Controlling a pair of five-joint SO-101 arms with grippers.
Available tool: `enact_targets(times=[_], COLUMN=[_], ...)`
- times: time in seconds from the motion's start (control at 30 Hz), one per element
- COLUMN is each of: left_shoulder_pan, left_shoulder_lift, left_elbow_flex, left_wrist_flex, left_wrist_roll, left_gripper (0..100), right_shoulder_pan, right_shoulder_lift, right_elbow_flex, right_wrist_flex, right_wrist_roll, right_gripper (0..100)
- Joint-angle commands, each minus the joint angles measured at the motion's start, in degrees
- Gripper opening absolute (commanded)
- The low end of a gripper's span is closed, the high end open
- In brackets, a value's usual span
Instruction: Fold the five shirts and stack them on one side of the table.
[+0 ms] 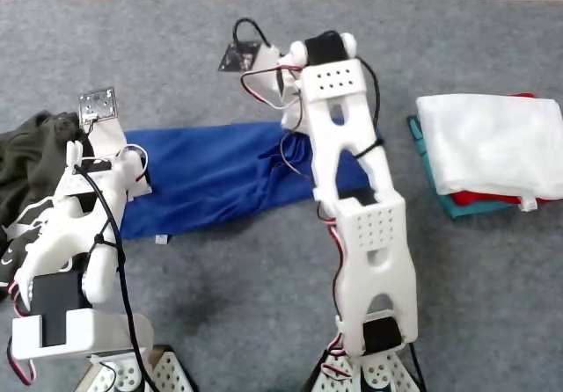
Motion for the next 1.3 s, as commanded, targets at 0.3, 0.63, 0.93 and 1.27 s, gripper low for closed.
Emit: enact_targets(times=[0.3, 0.63, 0.93, 1.27], left_shoulder_pan=[-0.22, -0.04, -0.13, 0.13], left_shoulder_lift=[-2.9, -2.73, -2.64, -2.73], left_elbow_flex=[-0.48, -0.66, -0.66, -0.57], left_wrist_flex=[1.05, 1.05, 0.97, 0.97], left_wrist_roll=[0.53, 0.53, 0.53, 0.53], left_gripper=[3, 3, 3, 3], right_shoulder_pan=[0.09, -2.37, -4.22, -3.69], right_shoulder_lift=[-20.88, -16.84, -15.34, -9.8], right_elbow_flex=[34.42, 48.66, 46.9, 43.91], right_wrist_flex=[-5.89, -35.87, -38.51, -37.36], right_wrist_roll=[-2.73, -6.07, -11.96, -11.87], right_gripper=[1.5, 1.5, 1.5, 1.5])
